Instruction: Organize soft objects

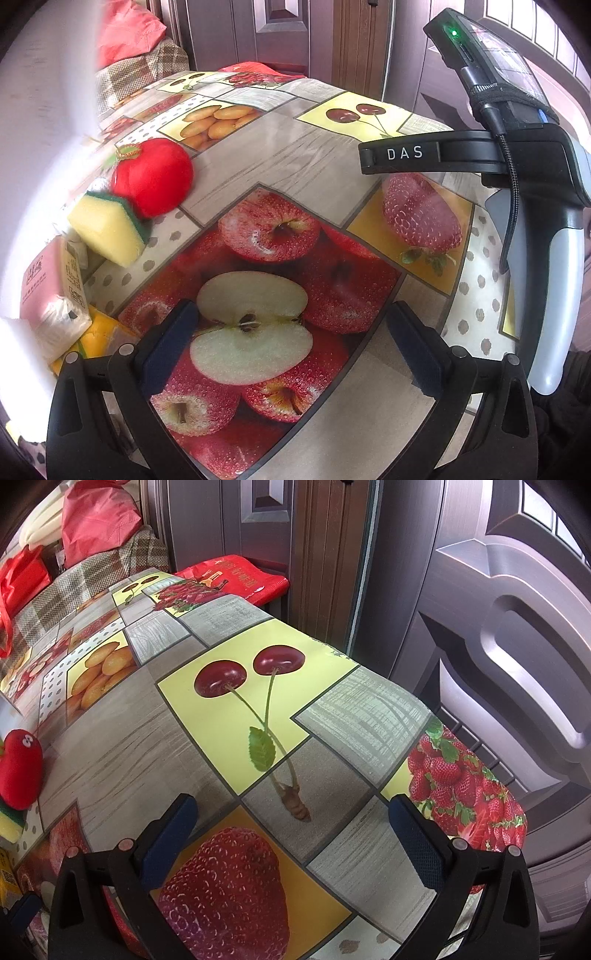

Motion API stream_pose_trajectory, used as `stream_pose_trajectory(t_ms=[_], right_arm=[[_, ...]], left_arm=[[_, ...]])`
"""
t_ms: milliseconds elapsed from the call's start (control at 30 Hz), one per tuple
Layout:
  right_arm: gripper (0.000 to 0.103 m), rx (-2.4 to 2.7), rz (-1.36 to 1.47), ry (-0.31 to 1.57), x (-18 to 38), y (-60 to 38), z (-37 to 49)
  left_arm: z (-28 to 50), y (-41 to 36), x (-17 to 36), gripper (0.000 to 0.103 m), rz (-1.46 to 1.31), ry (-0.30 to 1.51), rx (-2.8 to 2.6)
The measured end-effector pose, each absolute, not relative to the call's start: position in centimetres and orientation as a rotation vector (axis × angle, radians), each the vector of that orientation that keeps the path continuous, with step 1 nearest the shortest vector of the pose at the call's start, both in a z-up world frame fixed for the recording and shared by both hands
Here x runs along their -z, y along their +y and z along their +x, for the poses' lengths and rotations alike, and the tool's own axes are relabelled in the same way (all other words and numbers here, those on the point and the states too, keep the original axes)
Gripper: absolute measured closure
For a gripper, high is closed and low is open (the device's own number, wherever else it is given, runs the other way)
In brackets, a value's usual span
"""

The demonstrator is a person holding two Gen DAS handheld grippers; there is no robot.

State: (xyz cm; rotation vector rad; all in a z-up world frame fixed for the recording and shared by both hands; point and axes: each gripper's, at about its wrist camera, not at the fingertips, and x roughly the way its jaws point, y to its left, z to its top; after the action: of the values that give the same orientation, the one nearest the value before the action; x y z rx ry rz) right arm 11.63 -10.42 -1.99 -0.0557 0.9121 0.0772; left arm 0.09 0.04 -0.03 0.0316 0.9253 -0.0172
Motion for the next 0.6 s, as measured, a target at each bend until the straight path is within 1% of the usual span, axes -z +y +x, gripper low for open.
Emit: stream_pose_trajectory(t_ms=[600], right_arm=[[0.000, -0.077, -0.056, 0.912, 2.01, -10.45, 11.66]], left_arm=[[0.10, 0.04, 0.03, 0.001, 0.032, 0.925, 0.017]])
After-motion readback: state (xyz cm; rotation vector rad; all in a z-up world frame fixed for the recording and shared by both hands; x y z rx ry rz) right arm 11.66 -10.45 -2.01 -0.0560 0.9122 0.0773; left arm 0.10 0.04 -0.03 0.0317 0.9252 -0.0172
